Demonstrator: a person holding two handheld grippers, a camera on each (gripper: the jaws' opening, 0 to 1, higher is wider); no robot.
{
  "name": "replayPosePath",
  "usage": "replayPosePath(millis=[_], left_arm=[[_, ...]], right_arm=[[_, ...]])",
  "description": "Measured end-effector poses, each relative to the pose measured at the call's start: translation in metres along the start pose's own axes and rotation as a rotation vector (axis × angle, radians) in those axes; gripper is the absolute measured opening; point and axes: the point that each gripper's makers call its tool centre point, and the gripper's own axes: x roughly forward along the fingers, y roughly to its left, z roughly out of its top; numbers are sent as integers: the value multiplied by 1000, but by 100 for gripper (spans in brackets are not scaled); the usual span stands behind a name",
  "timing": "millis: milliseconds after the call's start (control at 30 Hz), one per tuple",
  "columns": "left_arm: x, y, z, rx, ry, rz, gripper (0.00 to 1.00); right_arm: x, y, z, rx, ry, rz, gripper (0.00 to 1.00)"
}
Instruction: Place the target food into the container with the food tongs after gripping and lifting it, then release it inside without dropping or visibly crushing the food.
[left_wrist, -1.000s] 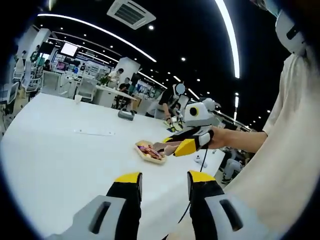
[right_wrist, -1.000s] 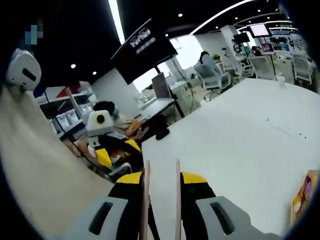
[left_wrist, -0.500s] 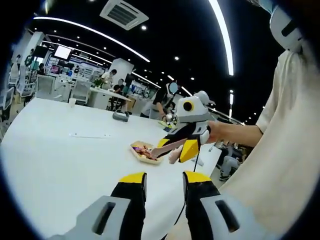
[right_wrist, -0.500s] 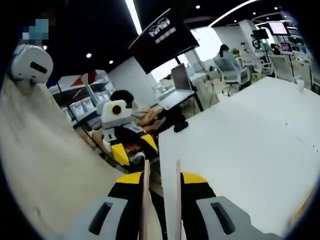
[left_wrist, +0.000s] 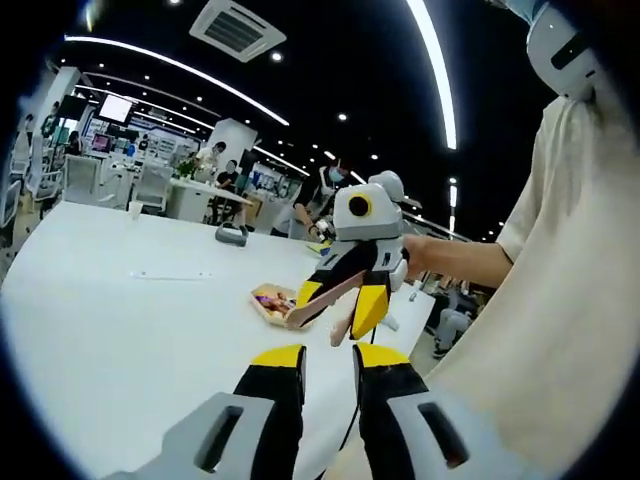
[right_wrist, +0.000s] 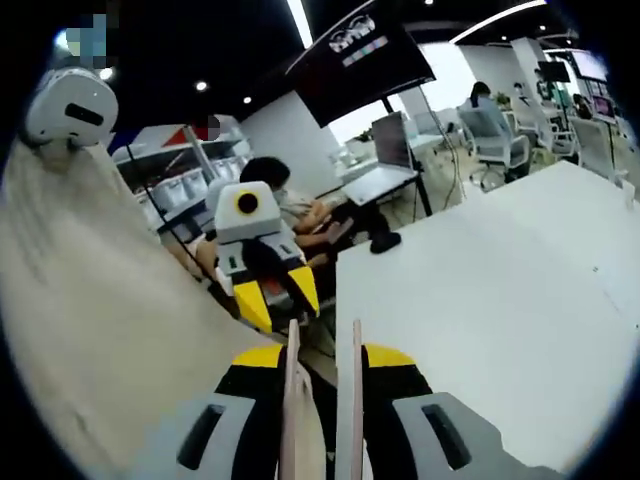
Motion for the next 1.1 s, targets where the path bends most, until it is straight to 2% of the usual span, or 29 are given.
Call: replayPosePath(millis=[467, 733, 1100], left_arm=[[2, -12, -3, 43, 26, -51, 9], [3, -13, -5, 79, 49, -51, 8], [3, -14, -3, 87, 50, -62, 7]], right_arm=[[6, 10, 1, -46, 42, 33, 29], [12, 12, -3, -62, 69, 48, 29], [14, 14, -2, -101, 87, 64, 29]])
